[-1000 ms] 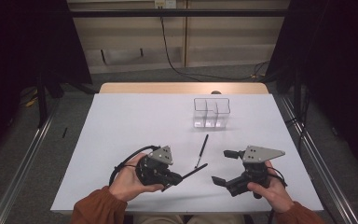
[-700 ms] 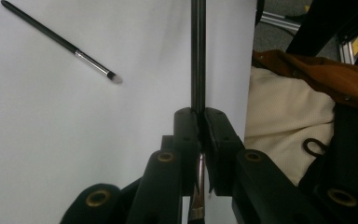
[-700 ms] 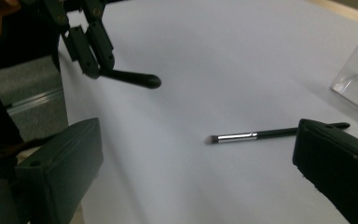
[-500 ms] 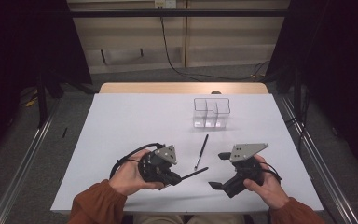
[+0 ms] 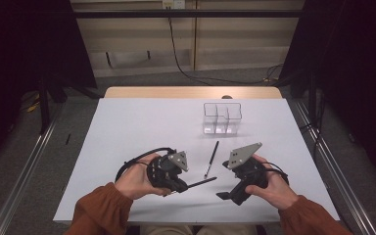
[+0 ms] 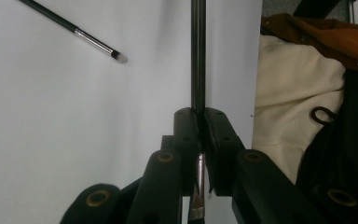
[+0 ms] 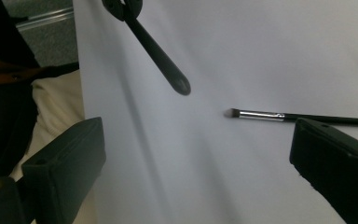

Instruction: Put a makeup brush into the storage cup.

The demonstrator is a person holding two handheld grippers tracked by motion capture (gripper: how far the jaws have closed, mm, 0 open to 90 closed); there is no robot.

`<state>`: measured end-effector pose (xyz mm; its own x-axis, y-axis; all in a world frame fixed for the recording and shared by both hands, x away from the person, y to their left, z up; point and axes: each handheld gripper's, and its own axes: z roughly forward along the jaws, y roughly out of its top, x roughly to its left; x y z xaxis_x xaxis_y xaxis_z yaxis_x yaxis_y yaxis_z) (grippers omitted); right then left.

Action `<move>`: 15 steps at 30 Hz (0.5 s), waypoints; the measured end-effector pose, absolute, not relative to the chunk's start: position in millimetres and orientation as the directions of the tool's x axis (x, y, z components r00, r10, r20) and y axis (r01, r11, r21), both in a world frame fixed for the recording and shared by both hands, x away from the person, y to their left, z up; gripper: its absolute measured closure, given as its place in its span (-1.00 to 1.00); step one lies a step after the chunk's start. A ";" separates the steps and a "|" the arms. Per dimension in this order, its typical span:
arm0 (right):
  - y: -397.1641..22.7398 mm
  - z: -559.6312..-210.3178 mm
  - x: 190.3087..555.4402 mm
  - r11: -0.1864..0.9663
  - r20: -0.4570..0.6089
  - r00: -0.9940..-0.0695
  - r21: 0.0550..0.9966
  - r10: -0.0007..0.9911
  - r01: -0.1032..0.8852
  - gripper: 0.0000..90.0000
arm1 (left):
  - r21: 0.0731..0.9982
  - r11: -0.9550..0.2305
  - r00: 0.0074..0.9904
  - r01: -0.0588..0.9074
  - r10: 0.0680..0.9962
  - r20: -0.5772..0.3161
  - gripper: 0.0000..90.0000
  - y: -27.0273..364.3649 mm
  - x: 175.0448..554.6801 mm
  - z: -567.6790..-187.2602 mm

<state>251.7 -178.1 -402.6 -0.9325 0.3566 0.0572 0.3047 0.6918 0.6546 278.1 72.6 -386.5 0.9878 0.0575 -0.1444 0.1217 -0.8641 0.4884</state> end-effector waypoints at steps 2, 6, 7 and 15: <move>-176.1 -402.7 253.9 0.707 0.068 -0.938 0.639 0.340 0.303 -0.93 | 0.464 -0.877 0.986 0.130 0.064 -0.155 0.87 70.2 278.4 -388.5; -172.0 -400.2 258.2 0.735 0.082 -0.949 0.613 0.304 0.288 -0.91 | 0.428 -0.896 0.987 0.120 0.060 -0.152 0.87 66.1 280.7 -392.8; -170.5 -399.7 258.9 0.743 0.085 -0.951 0.605 0.296 0.285 -0.90 | 0.422 -0.898 0.986 0.120 0.059 -0.156 0.87 65.2 280.6 -393.5; -159.7 -398.6 267.5 0.817 0.103 -0.964 0.513 0.244 0.262 -0.59 | 0.408 -0.906 0.988 0.111 0.056 -0.145 0.87 58.8 281.4 -390.4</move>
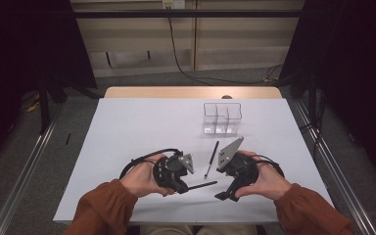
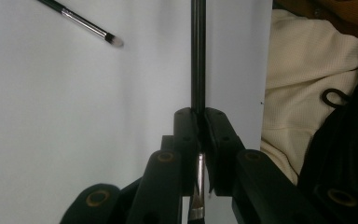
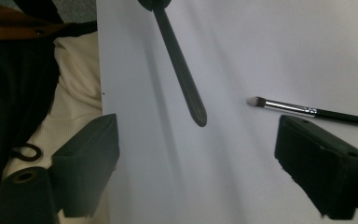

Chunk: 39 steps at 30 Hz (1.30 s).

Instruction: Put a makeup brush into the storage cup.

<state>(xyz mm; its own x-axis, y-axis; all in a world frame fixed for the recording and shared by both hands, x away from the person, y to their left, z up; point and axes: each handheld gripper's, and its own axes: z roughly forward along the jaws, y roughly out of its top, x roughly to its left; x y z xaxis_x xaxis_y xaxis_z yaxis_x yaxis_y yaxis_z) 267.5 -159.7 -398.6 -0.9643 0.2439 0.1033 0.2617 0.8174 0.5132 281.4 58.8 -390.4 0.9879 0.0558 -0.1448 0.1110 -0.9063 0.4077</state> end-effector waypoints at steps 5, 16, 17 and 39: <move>-154.7 -396.2 272.6 0.843 0.113 -0.969 0.477 0.220 0.247 -0.34 | 0.396 -0.913 0.990 0.093 0.042 -0.135 0.87 55.1 281.3 -387.9; -145.7 -398.3 280.8 0.883 0.174 -0.968 0.405 0.179 0.236 -0.02 | 0.376 -0.923 0.991 0.078 0.030 -0.133 0.87 51.3 282.2 -391.9; -144.7 -398.1 280.5 0.886 0.172 -0.969 0.400 0.180 0.236 -0.02 | 0.375 -0.924 0.992 0.073 0.027 -0.127 0.87 51.0 282.5 -392.1; -132.3 -398.2 285.2 0.894 0.180 -0.976 0.405 0.125 0.189 0.59 | 0.392 -0.917 0.990 0.069 0.015 -0.138 0.87 47.2 282.2 -397.7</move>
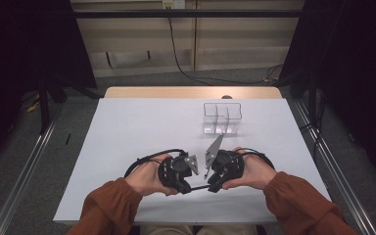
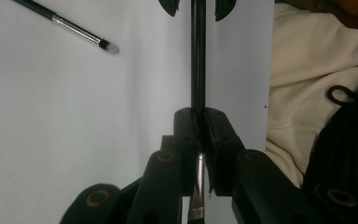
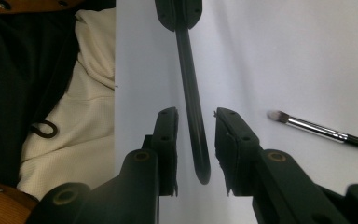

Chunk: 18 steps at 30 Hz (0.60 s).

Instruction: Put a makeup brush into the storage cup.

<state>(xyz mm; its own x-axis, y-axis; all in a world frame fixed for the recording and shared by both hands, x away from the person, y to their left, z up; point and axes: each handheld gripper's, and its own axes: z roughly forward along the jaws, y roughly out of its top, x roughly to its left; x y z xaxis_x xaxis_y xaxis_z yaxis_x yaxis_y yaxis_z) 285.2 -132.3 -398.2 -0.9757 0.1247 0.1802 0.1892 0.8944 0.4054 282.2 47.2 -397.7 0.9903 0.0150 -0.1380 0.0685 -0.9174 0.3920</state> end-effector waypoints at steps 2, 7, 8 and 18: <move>-131.6 -397.8 285.2 0.894 0.178 -0.977 0.410 0.116 0.181 0.61 | 0.393 -0.917 0.990 0.067 0.013 -0.140 0.87 47.0 282.6 -397.3; -129.3 -401.1 284.4 0.901 0.188 -0.976 0.397 0.106 0.175 0.68 | 0.392 -0.918 0.989 0.066 0.010 -0.145 0.87 47.0 282.9 -398.2; -128.9 -401.9 284.3 0.901 0.187 -0.977 0.399 0.103 0.172 0.71 | 0.392 -0.918 0.990 0.065 0.009 -0.143 0.87 46.9 282.6 -398.4; -129.9 -409.1 285.3 0.901 0.203 -0.976 0.404 0.081 0.158 0.87 | 0.390 -0.919 0.990 0.049 -0.008 -0.142 0.86 46.7 283.5 -401.1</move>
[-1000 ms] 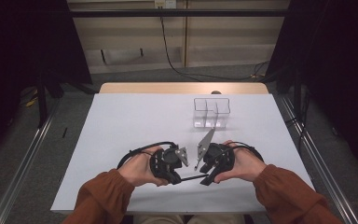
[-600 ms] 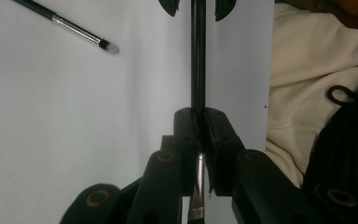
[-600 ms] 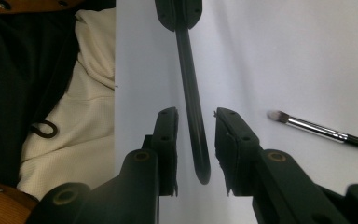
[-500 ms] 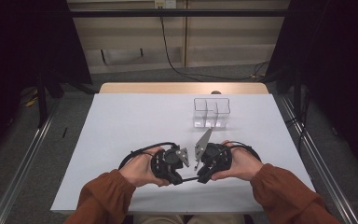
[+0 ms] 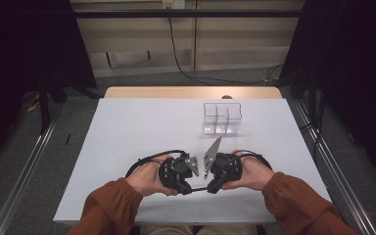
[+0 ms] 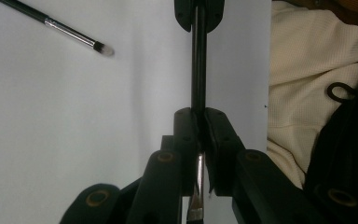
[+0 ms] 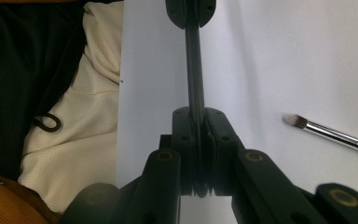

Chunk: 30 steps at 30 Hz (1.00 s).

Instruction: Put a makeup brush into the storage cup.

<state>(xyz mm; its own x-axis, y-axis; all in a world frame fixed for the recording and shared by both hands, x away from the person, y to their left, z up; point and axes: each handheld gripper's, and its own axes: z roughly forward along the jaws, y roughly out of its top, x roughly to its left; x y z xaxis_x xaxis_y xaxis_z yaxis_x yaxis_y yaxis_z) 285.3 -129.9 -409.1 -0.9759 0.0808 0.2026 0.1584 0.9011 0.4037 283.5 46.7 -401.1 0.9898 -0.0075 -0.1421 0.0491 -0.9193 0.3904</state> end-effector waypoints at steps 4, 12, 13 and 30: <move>-131.4 -407.9 285.3 0.899 0.203 -0.976 0.410 0.077 0.156 0.87 | 0.407 -0.912 0.990 0.049 -0.010 -0.141 0.86 48.1 284.3 -400.4; -134.3 -406.1 284.6 0.892 0.204 -0.976 0.424 0.073 0.156 0.87 | 0.446 -0.893 0.987 0.060 -0.013 -0.158 0.84 51.7 286.2 -400.6; -134.6 -406.1 284.6 0.891 0.206 -0.976 0.426 0.071 0.155 0.87 | 0.452 -0.889 0.986 0.068 -0.009 -0.166 0.83 52.7 286.4 -400.5; -141.8 -402.7 285.0 0.874 0.211 -0.973 0.450 0.097 0.185 0.87 | 0.537 -0.832 0.989 0.141 0.094 -0.114 -0.13 66.3 288.7 -406.5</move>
